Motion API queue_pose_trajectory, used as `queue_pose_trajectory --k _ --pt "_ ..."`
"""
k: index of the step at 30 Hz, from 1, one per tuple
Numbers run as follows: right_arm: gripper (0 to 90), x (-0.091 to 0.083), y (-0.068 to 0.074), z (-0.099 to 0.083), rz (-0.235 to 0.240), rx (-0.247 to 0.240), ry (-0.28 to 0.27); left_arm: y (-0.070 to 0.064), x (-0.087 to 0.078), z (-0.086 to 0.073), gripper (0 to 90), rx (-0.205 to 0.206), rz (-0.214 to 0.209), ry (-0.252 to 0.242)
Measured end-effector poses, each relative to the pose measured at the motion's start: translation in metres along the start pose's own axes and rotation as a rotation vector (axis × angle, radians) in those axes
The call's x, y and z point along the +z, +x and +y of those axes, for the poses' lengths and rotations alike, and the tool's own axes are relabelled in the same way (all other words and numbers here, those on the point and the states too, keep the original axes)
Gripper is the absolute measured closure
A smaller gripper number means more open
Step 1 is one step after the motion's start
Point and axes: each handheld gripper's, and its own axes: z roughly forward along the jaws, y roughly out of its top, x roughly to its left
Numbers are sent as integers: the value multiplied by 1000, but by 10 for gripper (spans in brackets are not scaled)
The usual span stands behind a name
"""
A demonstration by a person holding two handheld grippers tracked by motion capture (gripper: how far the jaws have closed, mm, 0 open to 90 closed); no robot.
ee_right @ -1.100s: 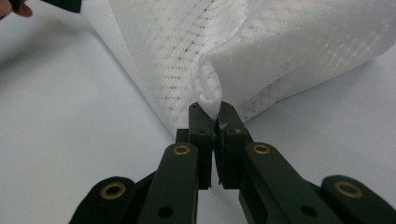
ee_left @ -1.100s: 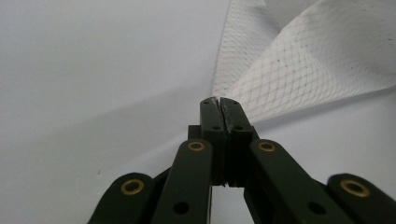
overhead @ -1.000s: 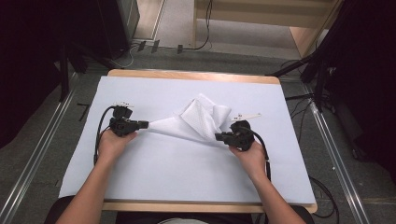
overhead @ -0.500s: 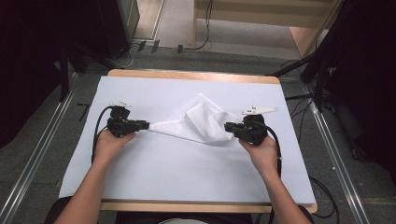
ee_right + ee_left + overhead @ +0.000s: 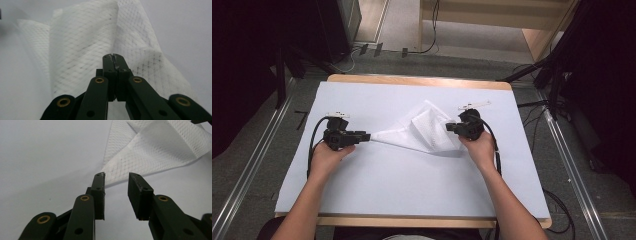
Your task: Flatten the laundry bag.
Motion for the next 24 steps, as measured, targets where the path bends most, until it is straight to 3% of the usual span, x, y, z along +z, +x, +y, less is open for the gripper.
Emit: queue_pose_trajectory --k 4,8,14,24 --pt "900 15 -8 3 0 5 48 1 -3 -3 673 -3 6 -8" --pt "900 26 -9 2 40 1 82 3 -7 -5 666 -14 10 -13" --pt "900 25 7 2 120 -56 90 3 -10 -5 657 -14 15 -16" --pt "900 11 32 -9 182 -125 69 5 -13 -2 640 -12 18 -30"
